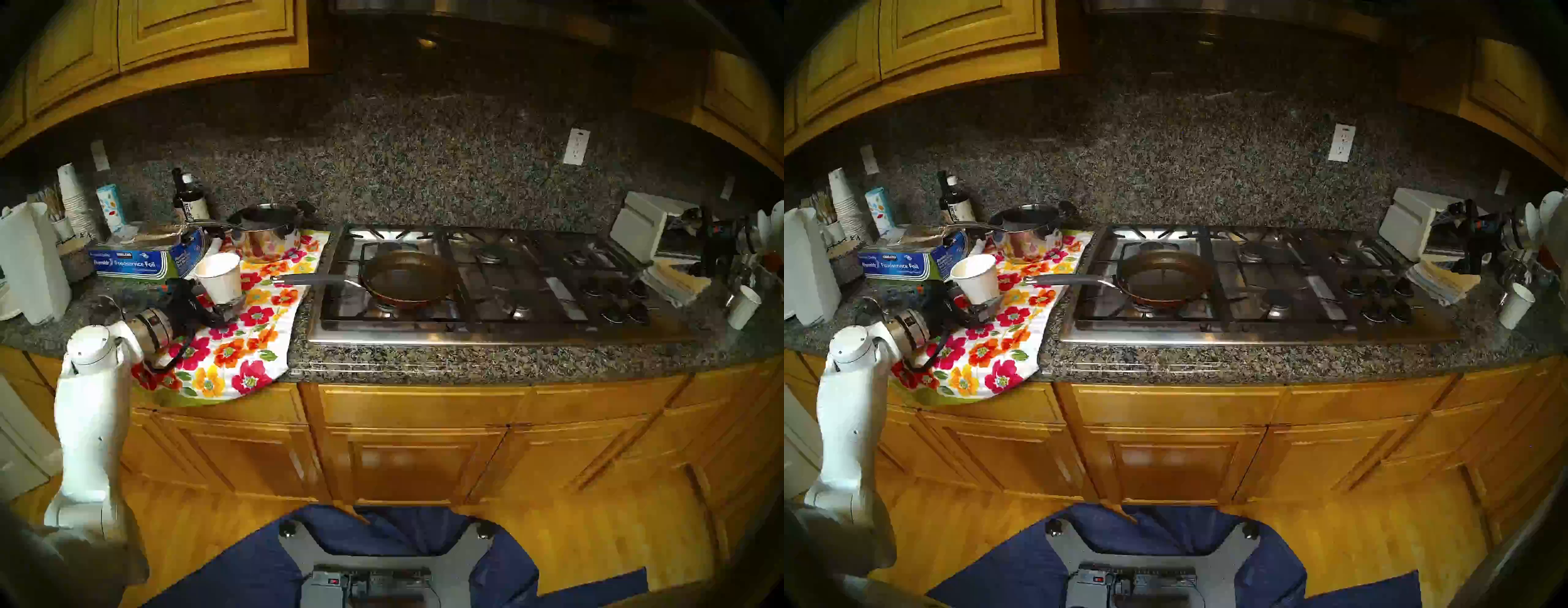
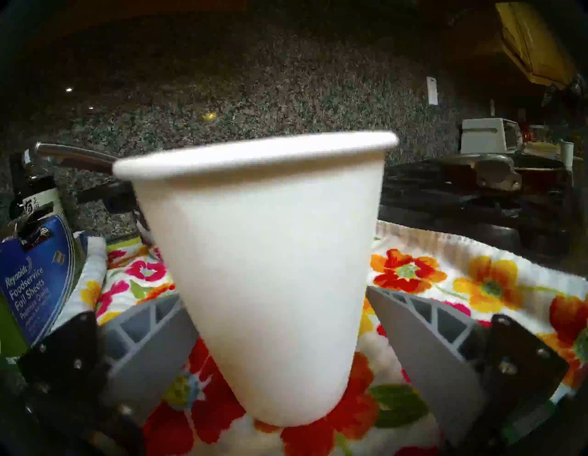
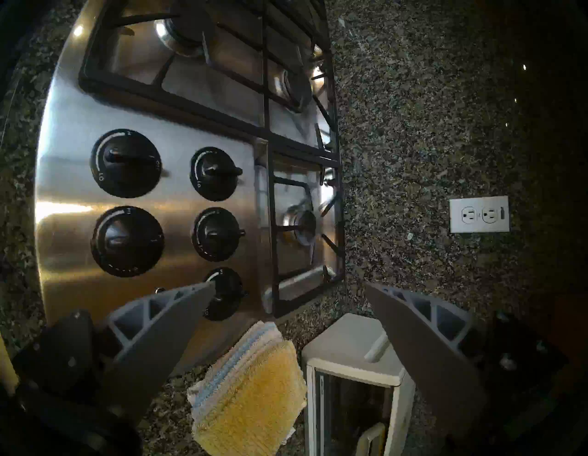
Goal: Pick up the water cup, pour water into the pot, turn on the stove
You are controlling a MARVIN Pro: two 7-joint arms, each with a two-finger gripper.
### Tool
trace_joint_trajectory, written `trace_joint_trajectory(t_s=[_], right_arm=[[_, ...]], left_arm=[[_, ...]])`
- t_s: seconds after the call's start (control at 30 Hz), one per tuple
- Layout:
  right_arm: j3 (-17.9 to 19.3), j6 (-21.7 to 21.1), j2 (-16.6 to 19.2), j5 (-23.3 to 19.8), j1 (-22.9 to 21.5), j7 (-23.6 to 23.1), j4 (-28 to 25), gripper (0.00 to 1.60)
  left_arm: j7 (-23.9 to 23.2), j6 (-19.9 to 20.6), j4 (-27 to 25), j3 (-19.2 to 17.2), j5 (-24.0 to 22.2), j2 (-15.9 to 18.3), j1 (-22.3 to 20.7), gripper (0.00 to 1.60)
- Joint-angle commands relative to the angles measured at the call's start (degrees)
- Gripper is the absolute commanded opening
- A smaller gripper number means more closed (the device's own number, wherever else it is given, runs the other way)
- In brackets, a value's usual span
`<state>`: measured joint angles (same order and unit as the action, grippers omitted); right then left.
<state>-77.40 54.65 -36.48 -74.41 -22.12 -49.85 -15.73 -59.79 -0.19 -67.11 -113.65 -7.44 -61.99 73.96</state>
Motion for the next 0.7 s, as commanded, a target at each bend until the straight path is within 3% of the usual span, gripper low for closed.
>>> trace_joint_trajectory(t_s=[0.0,0.37,0.67], right_arm=[[0.2,0.1,0.0,-0.1,-1.7,0.0,1.1,1.6],[0.2,0.1,0.0,-0.1,-1.7,0.0,1.1,1.6],[0.2,0.1,0.0,-0.1,-1.7,0.0,1.1,1.6]], left_arm=[[0.1,-0.6,-1.9,-0.8,-0.2,0.9,-0.9,1.6],[0.8,-0.9,-2.2,-0.9,0.1,1.2,-0.2,1.6],[0.8,-0.6,-5.9,-2.3,-0.1,1.3,2.8,1.6]])
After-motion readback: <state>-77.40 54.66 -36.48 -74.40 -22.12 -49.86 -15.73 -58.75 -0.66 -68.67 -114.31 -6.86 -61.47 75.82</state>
